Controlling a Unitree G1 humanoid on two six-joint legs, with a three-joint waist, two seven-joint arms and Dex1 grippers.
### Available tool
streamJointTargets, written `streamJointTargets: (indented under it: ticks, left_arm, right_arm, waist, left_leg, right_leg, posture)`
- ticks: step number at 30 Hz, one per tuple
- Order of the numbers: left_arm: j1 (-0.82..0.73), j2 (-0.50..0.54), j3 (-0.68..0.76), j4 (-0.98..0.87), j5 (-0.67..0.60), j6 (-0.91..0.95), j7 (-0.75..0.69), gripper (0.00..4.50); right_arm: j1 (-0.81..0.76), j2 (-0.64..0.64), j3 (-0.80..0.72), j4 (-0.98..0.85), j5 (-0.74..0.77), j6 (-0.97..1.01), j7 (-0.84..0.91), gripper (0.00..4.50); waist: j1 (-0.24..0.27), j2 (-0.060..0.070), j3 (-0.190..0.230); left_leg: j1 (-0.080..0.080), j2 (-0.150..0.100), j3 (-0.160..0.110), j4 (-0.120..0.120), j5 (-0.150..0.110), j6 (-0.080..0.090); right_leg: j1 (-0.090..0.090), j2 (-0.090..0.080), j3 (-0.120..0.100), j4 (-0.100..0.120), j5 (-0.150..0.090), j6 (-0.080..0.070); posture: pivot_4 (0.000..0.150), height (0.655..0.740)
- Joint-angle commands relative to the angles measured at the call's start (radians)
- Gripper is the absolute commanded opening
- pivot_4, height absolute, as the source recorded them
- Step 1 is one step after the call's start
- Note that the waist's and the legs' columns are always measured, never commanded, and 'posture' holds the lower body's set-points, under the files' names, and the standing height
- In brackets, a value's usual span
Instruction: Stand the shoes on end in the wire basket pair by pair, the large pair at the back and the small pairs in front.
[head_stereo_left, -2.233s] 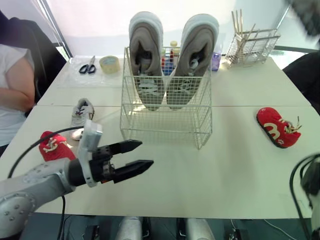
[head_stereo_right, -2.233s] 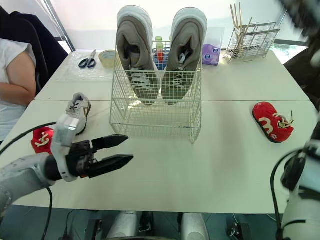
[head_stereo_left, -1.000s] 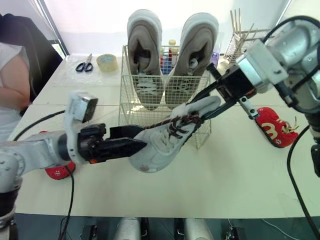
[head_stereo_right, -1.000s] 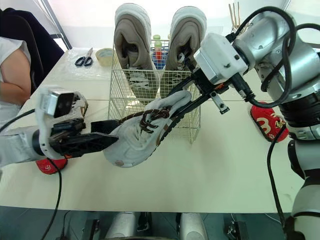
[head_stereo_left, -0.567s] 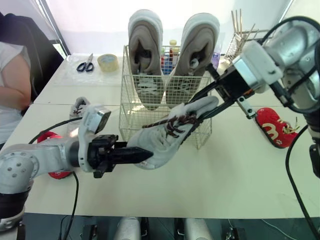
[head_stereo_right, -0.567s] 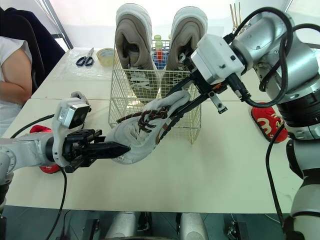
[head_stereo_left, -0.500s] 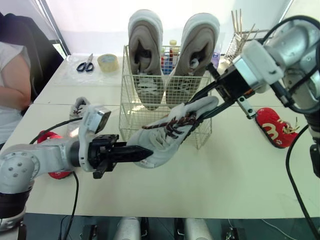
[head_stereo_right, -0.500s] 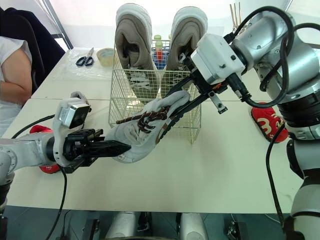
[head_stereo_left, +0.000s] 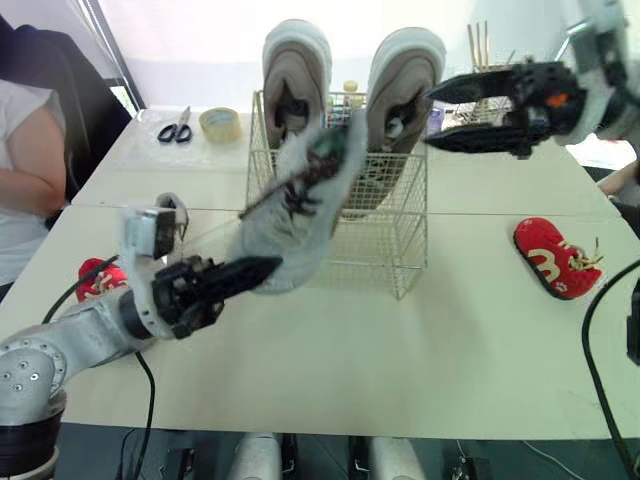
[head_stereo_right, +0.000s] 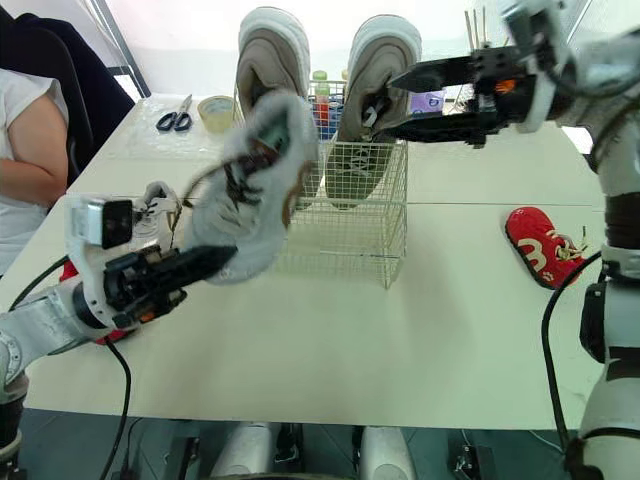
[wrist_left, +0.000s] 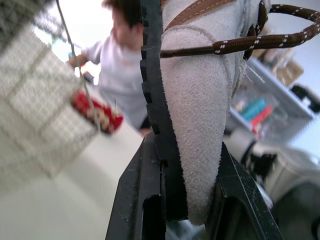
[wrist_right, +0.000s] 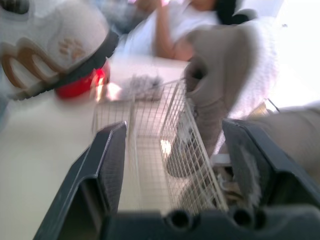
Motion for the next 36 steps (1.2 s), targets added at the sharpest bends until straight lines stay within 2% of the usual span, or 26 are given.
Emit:
streamJointTargets:
  ticks: [1,4,7,10,13,16,21,36]
  left_arm:
    - [-0.074,-0.035,0.011,-0.022,-0.04,-0.068,0.046,0.34]
    - [-0.139,-0.072,-0.015,-0.004,-0.03,-0.085,0.062,0.34]
    - [-0.195,-0.106,-0.048,0.031,0.012,-0.084,0.048,0.34]
    - [-0.229,-0.115,-0.074,0.063,0.068,-0.064,0.01,0.34]
    - [-0.241,-0.115,-0.085,0.085,0.092,-0.048,-0.02,0.34]
    - [-0.24,-0.115,-0.092,0.089,0.108,-0.03,-0.042,0.34]
    - [-0.205,-0.112,-0.124,0.08,0.202,-0.005,-0.089,0.34]
    - [-0.185,-0.119,-0.102,0.007,0.148,-0.009,-0.072,0.34]
  right_arm:
    - [0.099,0.106,-0.219,-0.177,0.339,0.259,-0.266,3.31]
    - [0.191,0.238,-0.298,-0.296,0.549,0.325,-0.514,3.31]
    - [0.253,0.368,-0.287,-0.388,0.732,0.305,-0.742,3.31]
    - [0.289,0.464,-0.246,-0.463,0.871,0.254,-0.903,3.31]
    - [0.3,0.505,-0.212,-0.513,0.957,0.213,-0.986,3.31]
    - [0.311,0.522,-0.175,-0.532,0.977,0.184,-1.026,3.31]
    - [0.312,0.54,-0.134,-0.561,0.997,0.141,-1.042,3.31]
    - [0.315,0.496,-0.125,-0.49,0.842,0.117,-0.95,3.31]
  waist:
    - [-0.004,0.0,0.0]
    - [-0.007,0.0,0.0]
    - [-0.004,0.0,0.0]
    - [-0.001,0.0,0.0]
    - [-0.001,0.0,0.0]
    - [-0.001,0.0,0.0]
    - [-0.002,0.0,0.0]
    - [-0.002,0.0,0.0]
  left_leg:
    - [0.0,0.0,0.0,0.0,0.0,0.0]
    - [0.001,0.001,-0.002,0.0,0.001,-0.001]
    - [0.001,0.001,-0.004,-0.001,0.001,-0.001]
    - [0.001,0.001,-0.004,0.0,0.001,-0.001]
    - [0.0,0.001,-0.004,0.0,0.002,-0.001]
    - [0.0,0.001,-0.004,0.0,0.002,-0.001]
    - [0.0,0.001,-0.005,0.0,0.001,0.0]
    - [0.0,0.002,-0.005,-0.001,-0.001,0.003]
  right_leg:
    - [0.0,0.0,0.0,0.001,0.0,0.0]
    - [0.001,0.002,-0.001,0.002,0.002,0.003]
    - [0.001,0.005,-0.001,0.003,0.002,0.003]
    - [0.002,0.008,-0.001,0.002,0.003,0.004]
    - [0.002,0.009,-0.001,0.002,0.002,0.004]
    - [0.002,0.009,-0.001,0.002,0.002,0.004]
    - [0.002,0.01,-0.001,0.002,0.002,0.004]
    - [0.002,0.01,-0.001,0.001,0.002,0.004]
  posture:
    - [0.15,0.7352]
    - [0.15,0.7352]
    - [0.15,0.7352]
    - [0.15,0.7352]
    - [0.15,0.7352]
    - [0.15,0.7352]
    - [0.15,0.7352]
    - [0.15,0.7352]
